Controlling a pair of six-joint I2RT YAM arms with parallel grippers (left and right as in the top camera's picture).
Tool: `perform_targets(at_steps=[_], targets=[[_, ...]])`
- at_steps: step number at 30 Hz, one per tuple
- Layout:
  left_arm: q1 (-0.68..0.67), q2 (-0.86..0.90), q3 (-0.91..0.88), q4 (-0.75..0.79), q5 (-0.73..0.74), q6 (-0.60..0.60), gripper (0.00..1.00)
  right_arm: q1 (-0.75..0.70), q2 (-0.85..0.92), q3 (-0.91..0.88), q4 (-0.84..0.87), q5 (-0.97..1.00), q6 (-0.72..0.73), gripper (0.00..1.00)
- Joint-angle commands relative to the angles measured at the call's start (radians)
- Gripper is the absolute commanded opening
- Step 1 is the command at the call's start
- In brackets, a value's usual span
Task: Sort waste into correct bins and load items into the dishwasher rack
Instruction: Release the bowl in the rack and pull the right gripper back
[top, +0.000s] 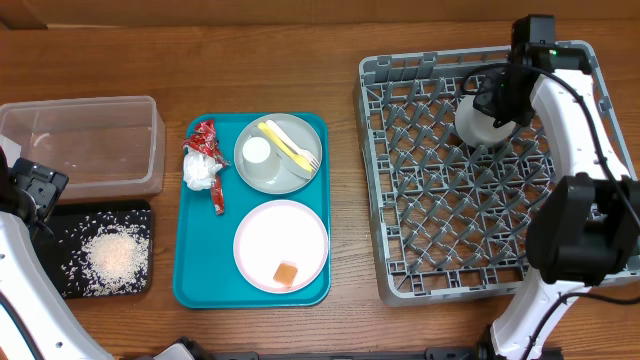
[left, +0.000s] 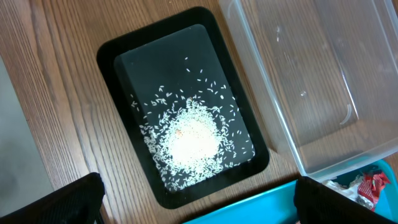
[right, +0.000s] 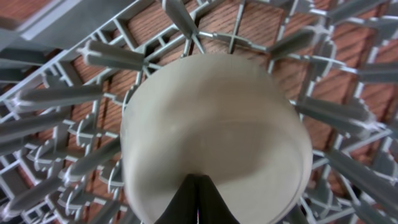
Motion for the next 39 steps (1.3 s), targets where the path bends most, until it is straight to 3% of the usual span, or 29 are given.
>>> perform_targets(at_steps=[1, 11, 16, 22, 26, 30, 33, 36, 39], targets=[[0.003, 0.003, 0.009, -0.001, 0.004, -0.01, 1.0, 0.005, 0.034, -0.003, 0.031, -0.008, -0.002, 0.04], [0.003, 0.003, 0.009, -0.001, 0.004, -0.01, 1.0, 0.006, -0.059, 0.156, -0.08, -0.055, -0.002, 0.05], [0.003, 0.003, 0.009, 0.0, 0.004, -0.01, 1.0, 0.011, -0.205, 0.247, -0.142, -0.29, -0.061, 0.26], [0.003, 0.003, 0.009, 0.0, 0.004, -0.01, 1.0, 0.06, -0.365, 0.257, -0.212, -0.53, -0.154, 0.88], [0.003, 0.003, 0.009, 0.0, 0.004, -0.01, 1.0, 0.167, -0.394, 0.257, -0.312, -0.576, -0.242, 1.0], [0.003, 0.003, 0.009, 0.0, 0.004, -0.01, 1.0, 0.303, -0.391, 0.219, -0.343, -0.505, -0.266, 1.0], [0.003, 0.003, 0.009, 0.0, 0.004, -0.01, 1.0, 0.37, -0.378, 0.199, -0.325, -0.328, -0.166, 1.0], [0.003, 0.003, 0.009, 0.0, 0.004, -0.01, 1.0, 0.354, -0.369, 0.198, -0.287, -0.135, 0.002, 1.0], [0.003, 0.003, 0.009, 0.0, 0.004, -0.01, 1.0, 0.279, -0.369, 0.198, -0.261, -0.009, 0.064, 1.0]])
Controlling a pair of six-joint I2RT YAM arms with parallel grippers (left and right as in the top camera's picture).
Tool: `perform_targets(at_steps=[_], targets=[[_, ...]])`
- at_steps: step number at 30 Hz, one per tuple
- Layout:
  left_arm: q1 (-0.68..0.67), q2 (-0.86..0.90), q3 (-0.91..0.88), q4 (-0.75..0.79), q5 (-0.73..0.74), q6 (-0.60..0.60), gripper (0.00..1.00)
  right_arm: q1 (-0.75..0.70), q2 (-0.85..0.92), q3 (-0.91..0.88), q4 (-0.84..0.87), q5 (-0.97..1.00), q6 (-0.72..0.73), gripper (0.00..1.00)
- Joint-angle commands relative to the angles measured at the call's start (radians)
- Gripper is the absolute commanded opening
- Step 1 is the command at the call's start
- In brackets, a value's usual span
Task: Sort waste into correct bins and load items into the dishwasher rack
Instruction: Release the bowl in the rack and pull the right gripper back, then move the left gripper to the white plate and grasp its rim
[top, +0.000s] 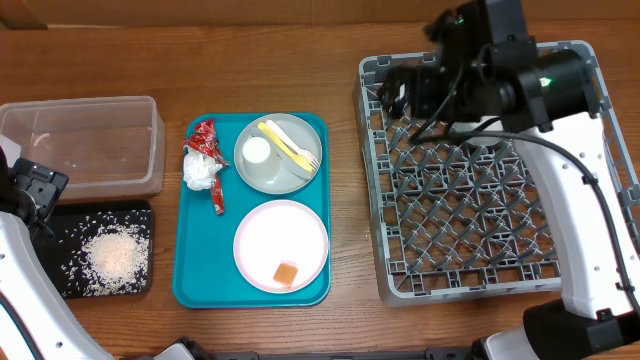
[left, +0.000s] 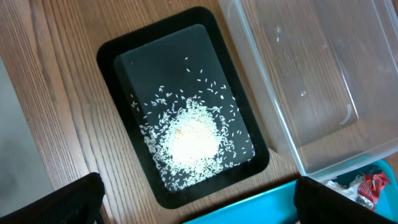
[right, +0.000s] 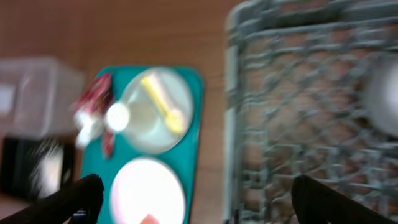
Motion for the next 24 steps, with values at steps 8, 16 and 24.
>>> perform_targets(at_steps=[8, 16, 24], targets=[[0.003, 0.003, 0.009, 0.0, 0.004, -0.01, 1.0, -0.339, -0.005, 0.0, -0.027, 0.314, 0.132, 1.0], [0.003, 0.003, 0.009, 0.0, 0.004, -0.01, 1.0, -0.436, -0.005, 0.0, -0.03, 0.295, 0.133, 1.0], [0.003, 0.003, 0.009, 0.013, 0.005, -0.01, 1.0, -0.437, -0.005, 0.0, -0.03, 0.295, 0.133, 1.0]])
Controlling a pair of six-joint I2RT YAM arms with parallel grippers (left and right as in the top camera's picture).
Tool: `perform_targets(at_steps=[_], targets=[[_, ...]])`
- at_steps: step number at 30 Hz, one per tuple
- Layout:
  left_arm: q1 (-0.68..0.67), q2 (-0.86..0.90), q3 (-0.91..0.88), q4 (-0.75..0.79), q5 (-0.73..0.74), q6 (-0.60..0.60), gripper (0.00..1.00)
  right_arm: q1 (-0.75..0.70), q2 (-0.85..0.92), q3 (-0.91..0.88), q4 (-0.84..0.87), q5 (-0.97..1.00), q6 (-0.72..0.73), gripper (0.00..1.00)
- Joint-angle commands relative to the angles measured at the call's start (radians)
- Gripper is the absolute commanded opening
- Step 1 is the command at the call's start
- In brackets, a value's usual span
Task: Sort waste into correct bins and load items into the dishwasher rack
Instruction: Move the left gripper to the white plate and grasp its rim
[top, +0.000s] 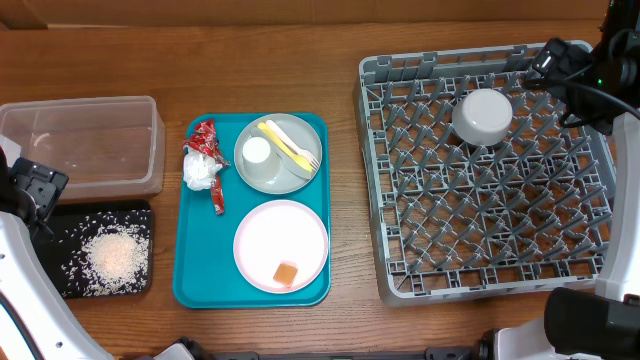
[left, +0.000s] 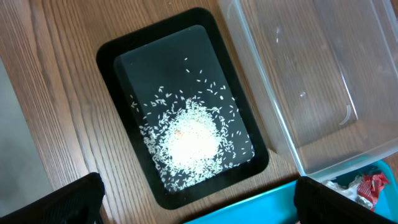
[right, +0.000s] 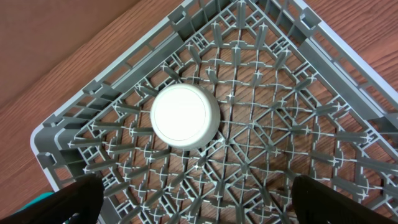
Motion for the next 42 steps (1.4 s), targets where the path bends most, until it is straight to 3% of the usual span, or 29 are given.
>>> perform_targets(at_steps=[1, 5, 9, 11, 13, 15, 23, 29, 37, 42], targets=[[0.003, 0.003, 0.009, 0.008, 0.004, -0.01, 1.0, -0.003, -0.005, 0.0, 0.003, 0.004, 0.008, 1.0], [0.003, 0.003, 0.009, 0.003, 0.082, -0.013, 1.0, -0.003, -0.005, 0.0, 0.003, 0.004, 0.008, 1.0], [0.001, 0.003, 0.003, -0.127, 0.465, 0.019, 1.0, -0.003, -0.005, 0.0, 0.003, 0.004, 0.008, 1.0], [-0.021, 0.003, -0.013, -0.154, 0.607, 0.098, 1.0, -0.003, -0.005, 0.0, 0.003, 0.004, 0.008, 1.0], [-0.078, 0.003, -0.036, -0.16, 0.736, 0.259, 1.0, -0.003, -0.005, 0.0, 0.003, 0.004, 0.008, 1.0], [-0.159, 0.003, -0.057, -0.182, 0.771, 0.362, 1.0, -0.003, -0.005, 0.0, 0.003, 0.004, 0.008, 1.0], [-0.697, 0.003, -0.156, -0.118, 0.621, 0.395, 1.0, -0.003, -0.005, 0.0, 0.003, 0.004, 0.008, 1.0], [-1.092, 0.016, -0.267, 0.023, 0.344, 0.243, 1.0, -0.003, -0.005, 0.0, 0.003, 0.004, 0.008, 1.0], [-1.379, 0.068, -0.399, 0.211, 0.229, 0.268, 1.0, -0.003, -0.005, 0.0, 0.003, 0.004, 0.008, 1.0], [-1.433, 0.147, -0.422, 0.214, 0.179, 0.267, 1.0, -0.003, -0.005, 0.0, 0.003, 0.004, 0.008, 1.0]])
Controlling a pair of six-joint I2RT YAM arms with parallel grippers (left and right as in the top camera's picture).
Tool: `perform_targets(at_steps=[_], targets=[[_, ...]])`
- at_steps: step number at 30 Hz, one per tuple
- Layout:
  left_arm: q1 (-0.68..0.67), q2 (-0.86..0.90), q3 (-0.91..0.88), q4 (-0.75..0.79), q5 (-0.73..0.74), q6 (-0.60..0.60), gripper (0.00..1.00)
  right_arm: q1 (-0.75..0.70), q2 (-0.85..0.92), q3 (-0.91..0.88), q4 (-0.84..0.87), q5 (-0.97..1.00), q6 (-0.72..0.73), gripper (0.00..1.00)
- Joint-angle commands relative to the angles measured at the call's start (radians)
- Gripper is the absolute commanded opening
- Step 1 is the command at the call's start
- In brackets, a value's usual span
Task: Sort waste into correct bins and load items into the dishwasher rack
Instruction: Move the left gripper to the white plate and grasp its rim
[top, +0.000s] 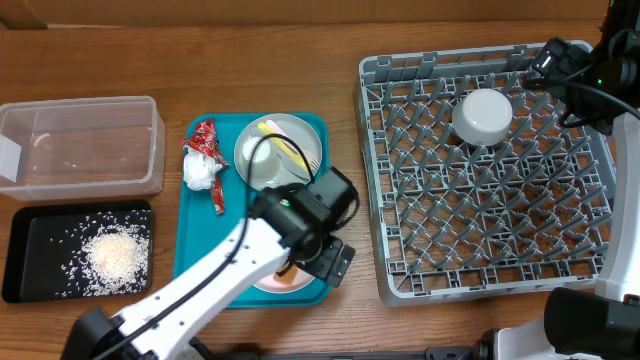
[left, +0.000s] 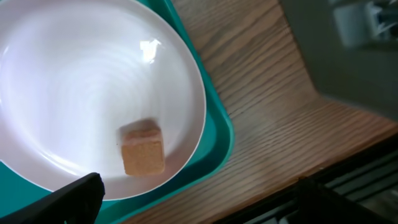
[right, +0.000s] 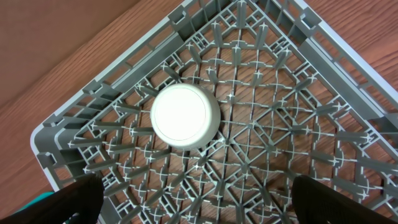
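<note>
My left gripper (left: 199, 205) hangs open over the near right of the teal tray (top: 190, 270), just above the white plate (left: 81, 93), on which lies an orange-brown cube (left: 142, 148). Seen from overhead, the left gripper (top: 325, 255) and arm cover most of that plate. A grey plate (top: 295, 172) at the tray's far end holds a white cup (top: 258, 150) and a yellow fork (top: 292, 142). A red wrapper with crumpled white paper (top: 205, 160) lies on the tray's left. My right gripper (right: 199, 205) is open, high over the grey rack (right: 261, 155), where a white bowl (right: 185, 116) sits upside down.
A clear plastic bin (top: 80, 145) stands at the far left, and a black tray with rice (top: 80, 250) lies in front of it. The rack (top: 480, 200) fills the right side. A strip of bare wood separates tray and rack.
My left arm was at the far left over the black rice tray; now its open gripper is over the white plate with the cube. The right arm has not moved.
My right gripper was first down at the white bowl in the rack. Then it was raised and off the bowl, which stayed upside down in the rack. Then it hung open at the far right. The left arm stayed over the rice tray until its move to the plate.
</note>
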Motion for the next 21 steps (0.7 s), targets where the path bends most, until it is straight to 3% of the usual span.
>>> perform_targets(at_steps=[1, 7, 11, 21], targets=[[-0.014, 0.064, -0.016, 0.001, -0.063, -0.014, 1.0, -0.003, -0.005, 0.0, 0.003, 0.003, 0.009, 1.0], [-0.014, 0.174, -0.019, 0.007, -0.043, -0.009, 0.99, -0.003, -0.005, 0.0, 0.003, 0.003, 0.009, 1.0], [-0.026, 0.225, -0.024, 0.037, -0.037, 0.026, 0.92, -0.003, -0.005, 0.0, 0.003, 0.003, 0.009, 1.0], [-0.032, 0.283, -0.039, 0.076, -0.048, 0.05, 0.85, -0.003, -0.005, 0.0, 0.003, 0.003, 0.009, 1.0]])
